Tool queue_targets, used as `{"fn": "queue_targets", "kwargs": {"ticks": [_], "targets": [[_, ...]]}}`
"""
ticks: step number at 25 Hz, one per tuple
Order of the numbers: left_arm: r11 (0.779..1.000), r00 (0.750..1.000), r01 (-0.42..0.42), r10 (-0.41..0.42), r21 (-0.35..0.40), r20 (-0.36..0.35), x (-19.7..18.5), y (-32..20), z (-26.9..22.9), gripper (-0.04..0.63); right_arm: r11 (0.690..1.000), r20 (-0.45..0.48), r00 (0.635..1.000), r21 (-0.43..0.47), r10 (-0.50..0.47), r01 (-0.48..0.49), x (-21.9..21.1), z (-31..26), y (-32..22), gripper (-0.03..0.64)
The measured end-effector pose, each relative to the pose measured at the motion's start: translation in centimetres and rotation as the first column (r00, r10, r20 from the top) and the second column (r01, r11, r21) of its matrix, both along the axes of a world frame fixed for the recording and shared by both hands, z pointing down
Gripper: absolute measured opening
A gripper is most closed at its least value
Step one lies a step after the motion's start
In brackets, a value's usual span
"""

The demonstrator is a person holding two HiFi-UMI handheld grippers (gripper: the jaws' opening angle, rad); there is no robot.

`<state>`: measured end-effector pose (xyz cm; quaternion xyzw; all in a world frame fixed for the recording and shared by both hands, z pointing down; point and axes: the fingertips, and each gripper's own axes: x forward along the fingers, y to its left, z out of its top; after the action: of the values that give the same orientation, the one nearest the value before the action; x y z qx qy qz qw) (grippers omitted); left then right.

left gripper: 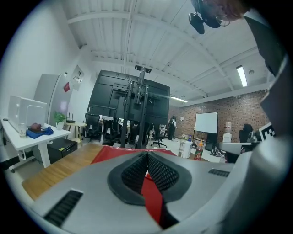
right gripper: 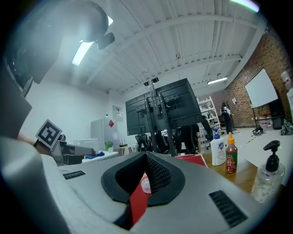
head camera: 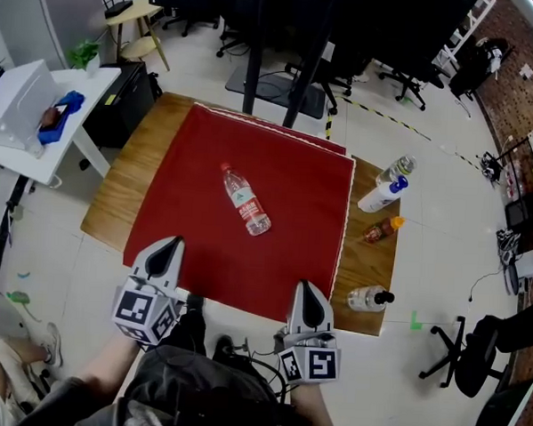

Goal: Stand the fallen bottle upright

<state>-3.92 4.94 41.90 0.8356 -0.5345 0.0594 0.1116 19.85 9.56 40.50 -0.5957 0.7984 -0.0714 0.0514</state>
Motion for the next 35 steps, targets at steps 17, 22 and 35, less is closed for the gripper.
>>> {"fn": "queue_targets", "kwargs": {"ticks": [17, 22, 35], "targets": [[0.99, 0.994, -0.112, 0.112, -0.087, -0.003, -6.3, -13.0, 3.4, 0.04, 0.991, -0.101, 0.993, -0.111, 0.057, -0.068, -9.2, 1.7, -13.0, 0.002], [0.984, 0.989, -0.15, 0.15, -0.099, -0.01, -7.7, -15.4, 3.9, 0.038, 0.989, -0.164, 0.986, -0.142, 0.016, -0.039, -12.2, 2.5, -16.4, 0.002], [0.973, 0.982, -0.188, 0.189, -0.131, -0.003, -8.3, -20.7, 6.2, 0.04, 0.963, -0.209, 0.978, -0.267, -0.023, -0.034, -13.8, 5.2, -22.2, 0.002]]}}
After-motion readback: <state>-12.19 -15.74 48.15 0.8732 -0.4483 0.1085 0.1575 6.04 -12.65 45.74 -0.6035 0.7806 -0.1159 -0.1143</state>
